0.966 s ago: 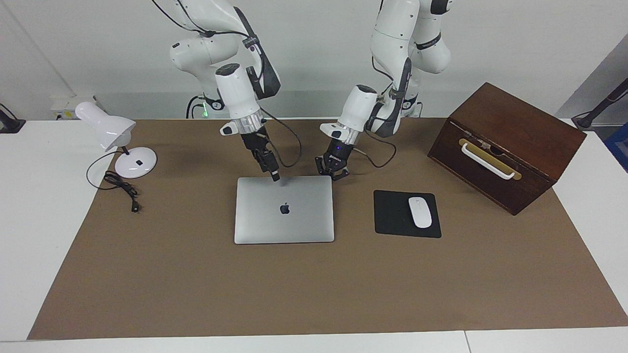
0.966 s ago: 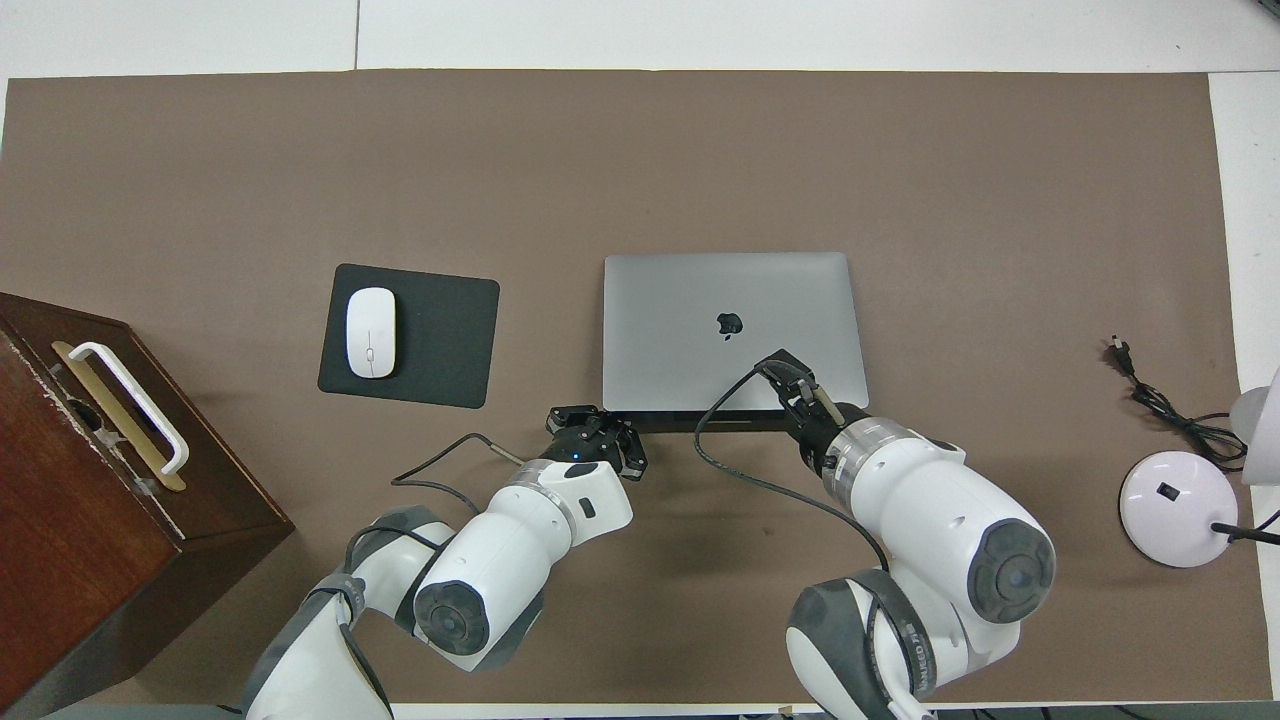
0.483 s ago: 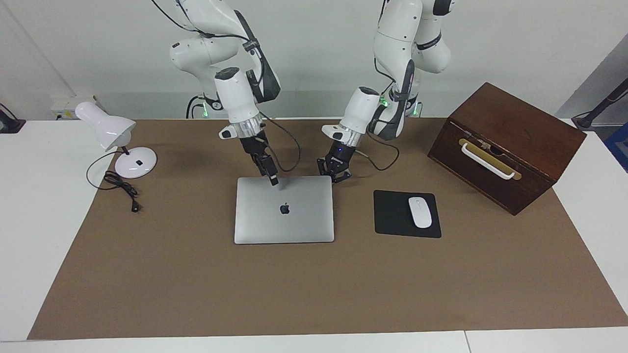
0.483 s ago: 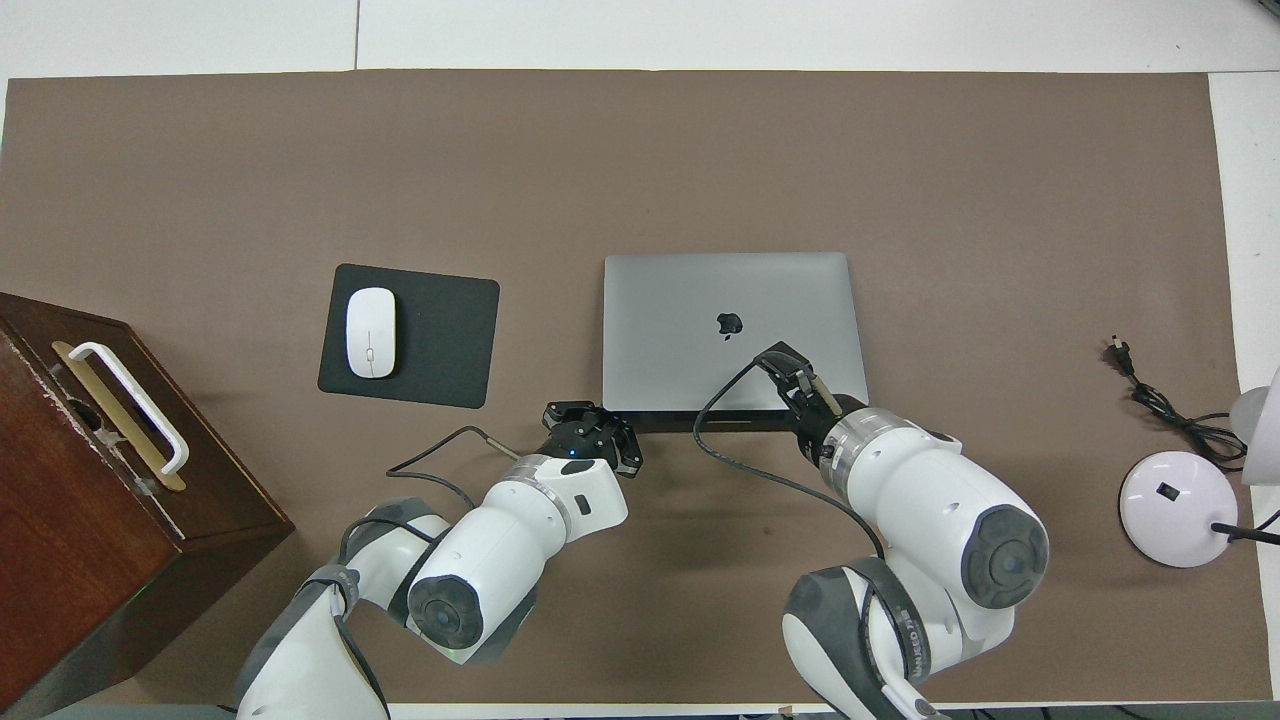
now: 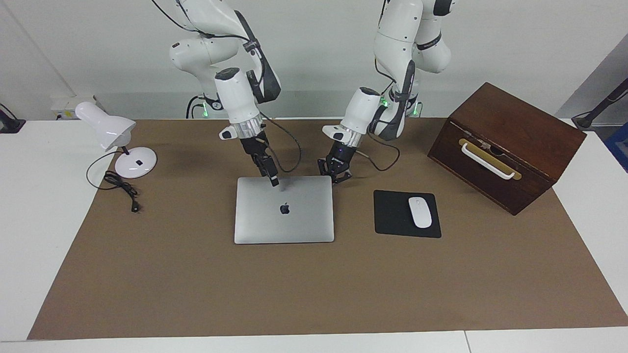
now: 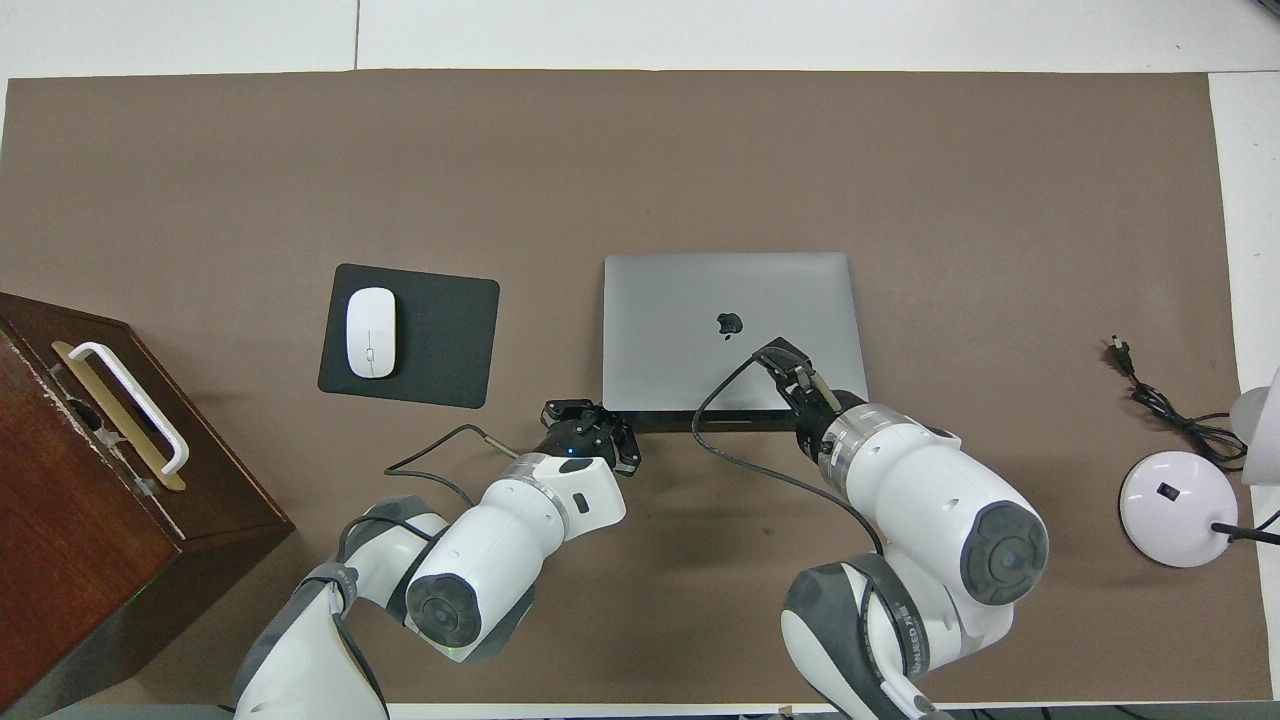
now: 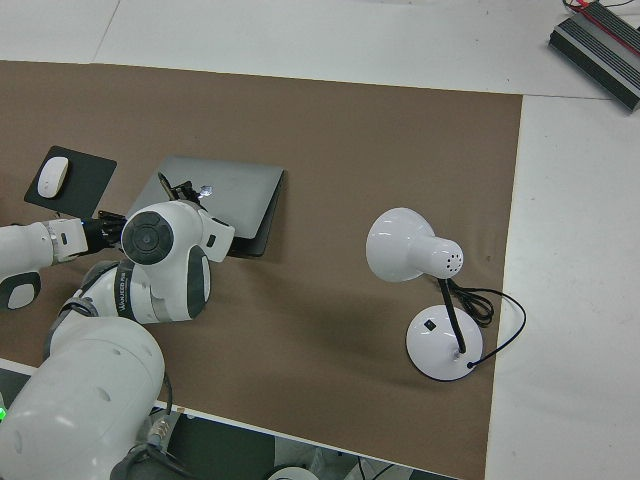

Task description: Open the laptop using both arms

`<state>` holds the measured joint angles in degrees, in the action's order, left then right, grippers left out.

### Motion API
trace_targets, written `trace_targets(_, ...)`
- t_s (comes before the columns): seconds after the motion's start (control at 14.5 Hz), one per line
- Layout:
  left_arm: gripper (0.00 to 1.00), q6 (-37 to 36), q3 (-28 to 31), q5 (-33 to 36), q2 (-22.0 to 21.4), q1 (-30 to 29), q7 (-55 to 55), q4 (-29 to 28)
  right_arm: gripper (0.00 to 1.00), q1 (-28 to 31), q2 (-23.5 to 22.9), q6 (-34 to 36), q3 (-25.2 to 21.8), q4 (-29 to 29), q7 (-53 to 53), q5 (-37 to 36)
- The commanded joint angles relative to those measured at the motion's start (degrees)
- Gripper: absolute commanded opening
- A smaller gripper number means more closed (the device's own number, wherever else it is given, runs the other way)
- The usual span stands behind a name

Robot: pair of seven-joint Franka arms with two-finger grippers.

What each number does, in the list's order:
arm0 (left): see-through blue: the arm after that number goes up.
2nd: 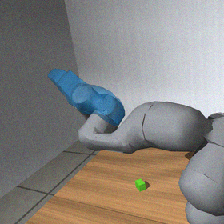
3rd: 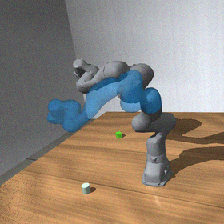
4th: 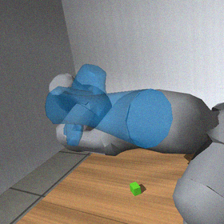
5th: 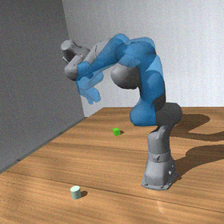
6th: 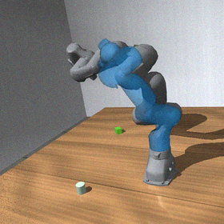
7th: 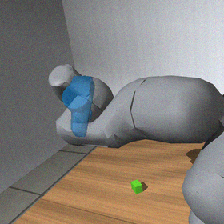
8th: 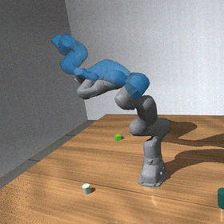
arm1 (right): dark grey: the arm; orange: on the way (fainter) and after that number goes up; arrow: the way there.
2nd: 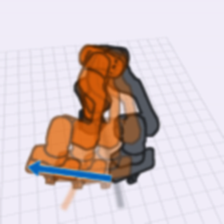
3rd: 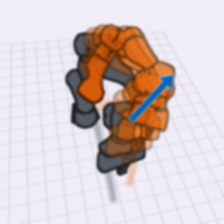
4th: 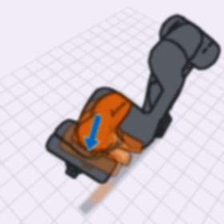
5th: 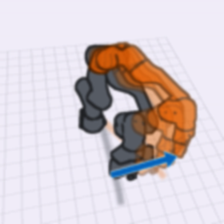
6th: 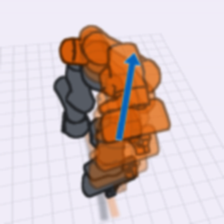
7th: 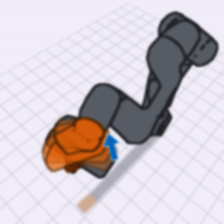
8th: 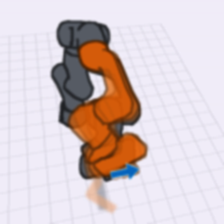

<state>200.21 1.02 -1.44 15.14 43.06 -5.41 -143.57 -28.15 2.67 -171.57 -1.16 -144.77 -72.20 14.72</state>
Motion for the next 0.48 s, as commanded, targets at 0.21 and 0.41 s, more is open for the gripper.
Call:
trace_targets(0.21,0.0,0.5,0.1,1.0,3.3,-1.3,0.5,1.4,1.0,0.6,-2.7,-1.8,0.5,1.6,2.0,1.5)
trace_targets(0.41,0.0,0.5,0.1,1.1,3.7,-1.3,0.5,1.5,1.0,0.9,-3.4,-1.8,0.5,3.2,1.9,1.5)
